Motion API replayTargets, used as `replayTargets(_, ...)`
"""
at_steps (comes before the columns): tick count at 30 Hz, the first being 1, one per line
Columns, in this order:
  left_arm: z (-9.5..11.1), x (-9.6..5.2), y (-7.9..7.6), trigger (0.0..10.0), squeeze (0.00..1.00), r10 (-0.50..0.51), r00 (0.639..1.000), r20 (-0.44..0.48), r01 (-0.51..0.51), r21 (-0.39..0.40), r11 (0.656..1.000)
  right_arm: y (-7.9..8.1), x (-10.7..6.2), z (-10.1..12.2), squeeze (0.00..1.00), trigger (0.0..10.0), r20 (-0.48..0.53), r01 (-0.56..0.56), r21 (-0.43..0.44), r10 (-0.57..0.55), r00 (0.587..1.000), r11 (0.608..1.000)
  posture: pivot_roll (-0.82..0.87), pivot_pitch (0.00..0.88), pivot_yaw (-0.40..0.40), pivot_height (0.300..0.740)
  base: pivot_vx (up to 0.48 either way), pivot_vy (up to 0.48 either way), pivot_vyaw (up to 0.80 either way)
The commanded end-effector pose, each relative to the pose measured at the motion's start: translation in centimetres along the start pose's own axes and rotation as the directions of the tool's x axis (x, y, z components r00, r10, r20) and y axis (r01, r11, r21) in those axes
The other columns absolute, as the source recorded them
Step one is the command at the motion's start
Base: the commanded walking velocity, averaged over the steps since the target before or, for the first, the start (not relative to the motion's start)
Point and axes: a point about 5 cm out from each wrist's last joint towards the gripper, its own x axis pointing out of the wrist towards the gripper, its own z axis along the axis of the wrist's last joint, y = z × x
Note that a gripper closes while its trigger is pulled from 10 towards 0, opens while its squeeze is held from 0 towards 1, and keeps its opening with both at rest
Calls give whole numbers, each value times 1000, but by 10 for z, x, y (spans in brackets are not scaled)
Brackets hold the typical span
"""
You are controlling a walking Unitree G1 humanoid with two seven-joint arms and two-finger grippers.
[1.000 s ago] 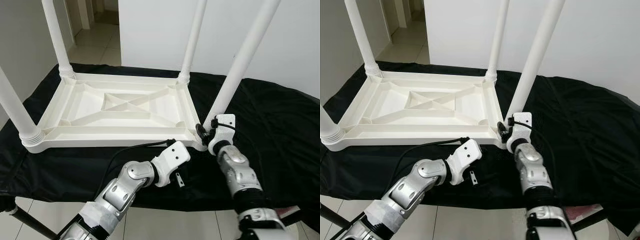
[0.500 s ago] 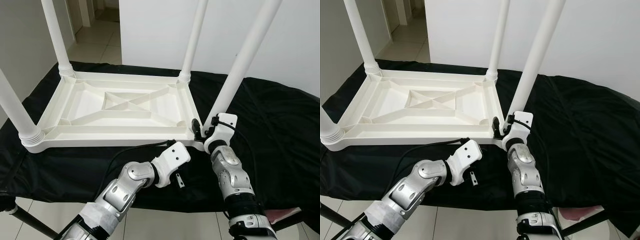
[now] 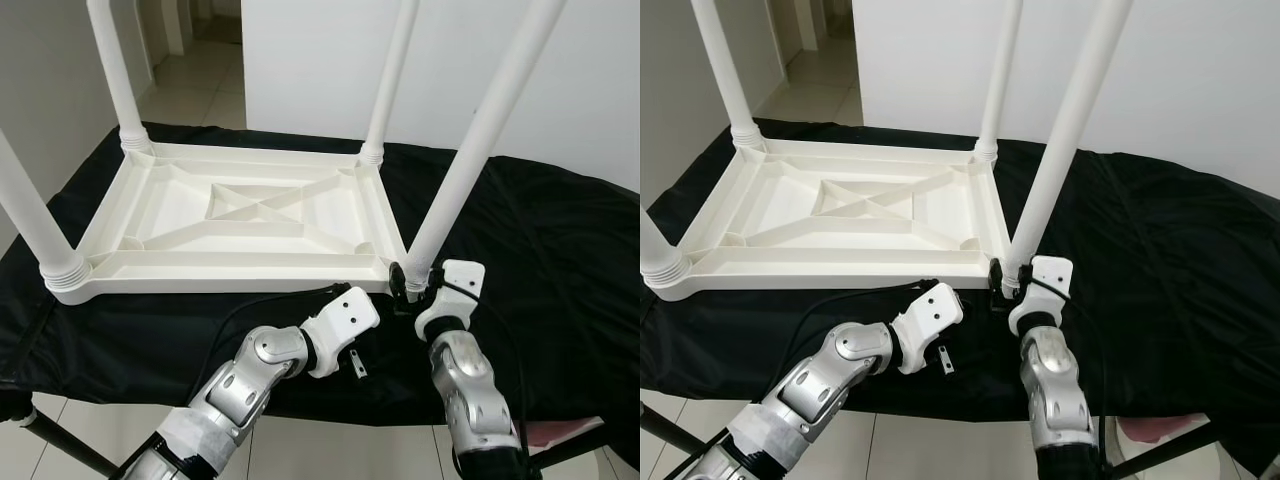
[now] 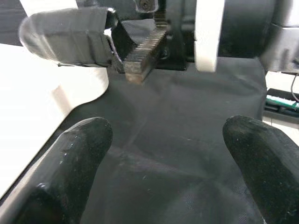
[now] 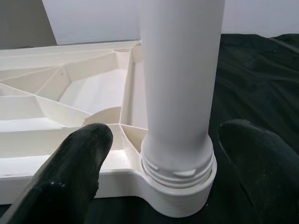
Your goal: Building children table
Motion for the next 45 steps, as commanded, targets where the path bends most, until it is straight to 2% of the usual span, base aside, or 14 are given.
replayTargets(1,0,0,-3,10000,0,-10,1000,3,10,9,1000,0,-2,1,0,10000,9,5,-4,-5,1000,1000,49,12,-87,740,0,0,0)
replayTargets(2,1,1,-4,10000,0,-17,1000,5,16,11,1000,5,-7,0,0,0,3,-15,6,15,1000,1000,43,11,-83,740,0,0,0)
replayTargets(9,1,2,-4,10000,0,-23,1000,5,23,16,1000,11,-9,-1,0,0,1,-73,19,73,997,997,38,10,-77,740,0,0,0)
replayTargets(10,1,3,-4,10000,0,-23,1000,4,23,16,1000,12,-8,0,0,4510,-3,-84,14,84,996,996,39,11,-78,740,0,0,0)
replayTargets(12,1,3,-4,10000,0,-23,1000,4,23,16,1000,12,-8,0,0,4510,-3,-84,14,84,996,996,39,11,-78,740,0,0,0)
replayTargets(13,1,3,-4,10000,0,-23,1000,4,23,16,1000,12,-8,0,0,6588,-6,-93,14,93,996,996,40,10,-79,740,0,0,0)
replayTargets(14,1,3,-4,10000,0,-22,1000,4,22,16,1000,12,-7,1,0,10000,-8,-101,9,101,995,995,40,10,-79,740,0,0,0)
replayTargets(21,2,3,-3,10000,0,-13,1000,6,13,16,1000,11,-1,1,0,10000,-30,-167,10,168,985,986,44,13,-80,740,0,0,0)
replayTargets(26,3,2,-3,10000,0,-23,1000,7,23,19,1000,-11,16,5,0,10000,-42,-195,0,195,980,981,40,19,-72,740,0,0,0)
replayTargets(31,5,2,-1,10000,0,-24,1000,14,24,24,999,-23,25,7,0,10000,-54,-196,7,196,979,981,41,21,-70,740,0,0,0)
replayTargets(34,12,3,10,10000,0,23,999,37,-24,25,999,-40,34,8,0,10000,-68,-195,-10,194,979,981,42,21,-68,740,0,0,0)
replayTargets(38,15,4,16,10000,0,58,997,47,-59,25,998,-49,40,11,0,10000,-66,-183,-14,182,981,983,39,20,-63,740,0,0,0)
replayTargets(41,19,7,30,10000,0,158,986,58,-158,-11,987,-66,47,16,0,10000,-53,-128,-35,127,991,991,38,20,-63,740,0,0,0)
replayTargets(45,20,8,39,10000,0,218,975,43,-217,-22,976,-76,50,20,0,10000,-43,-89,-32,87,995,996,42,27,-64,740,0,0,0)
